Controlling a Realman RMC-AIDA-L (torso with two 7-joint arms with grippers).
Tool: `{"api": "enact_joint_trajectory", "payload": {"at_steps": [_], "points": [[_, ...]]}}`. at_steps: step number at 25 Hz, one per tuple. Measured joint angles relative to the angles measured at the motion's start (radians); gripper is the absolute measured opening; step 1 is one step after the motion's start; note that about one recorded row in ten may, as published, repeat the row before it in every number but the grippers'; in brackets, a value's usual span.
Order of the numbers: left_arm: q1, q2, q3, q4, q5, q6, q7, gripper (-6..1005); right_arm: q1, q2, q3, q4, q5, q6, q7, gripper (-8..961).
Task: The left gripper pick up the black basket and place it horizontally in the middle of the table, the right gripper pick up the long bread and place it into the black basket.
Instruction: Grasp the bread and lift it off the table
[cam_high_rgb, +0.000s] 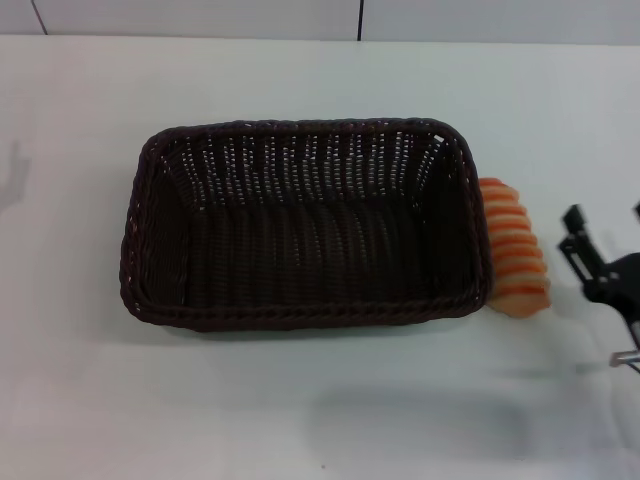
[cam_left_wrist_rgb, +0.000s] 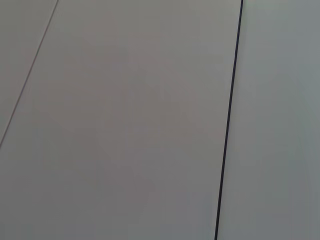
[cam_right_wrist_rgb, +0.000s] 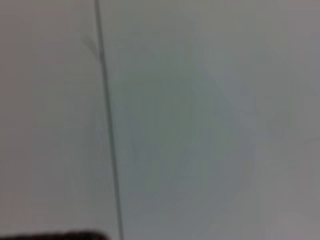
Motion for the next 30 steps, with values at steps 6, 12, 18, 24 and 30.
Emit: {"api": "enact_joint_trajectory", "payload": {"at_steps": [6,12,18,24,30], "points": [[-0.004,-0.001,0.002,0.005,0.002,0.003,0.008,792,0.052,0.001,-0.004,0.013,-0.013,0.117,0.001,837],[-0.009,-0.001,0.005,0.006,0.008,0.002,0.008,791,0.068,0.002,-0.004,0.016,-0.014,0.157,0.002,838],[-0.012,-0.001,0.017,0.007,0.009,0.000,0.013,790,0.094,0.001,-0.005,0.017,-0.025,0.228,0.003,837],[-0.014,-0.001,0.028,0.007,0.010,0.000,0.021,790,0.135,0.001,-0.001,0.018,-0.038,0.324,0.005,827],[-0.017,0.000,0.028,0.007,0.011,-0.002,0.022,789,0.128,-0.001,0.012,0.030,-0.068,0.316,-0.003,795]]}}
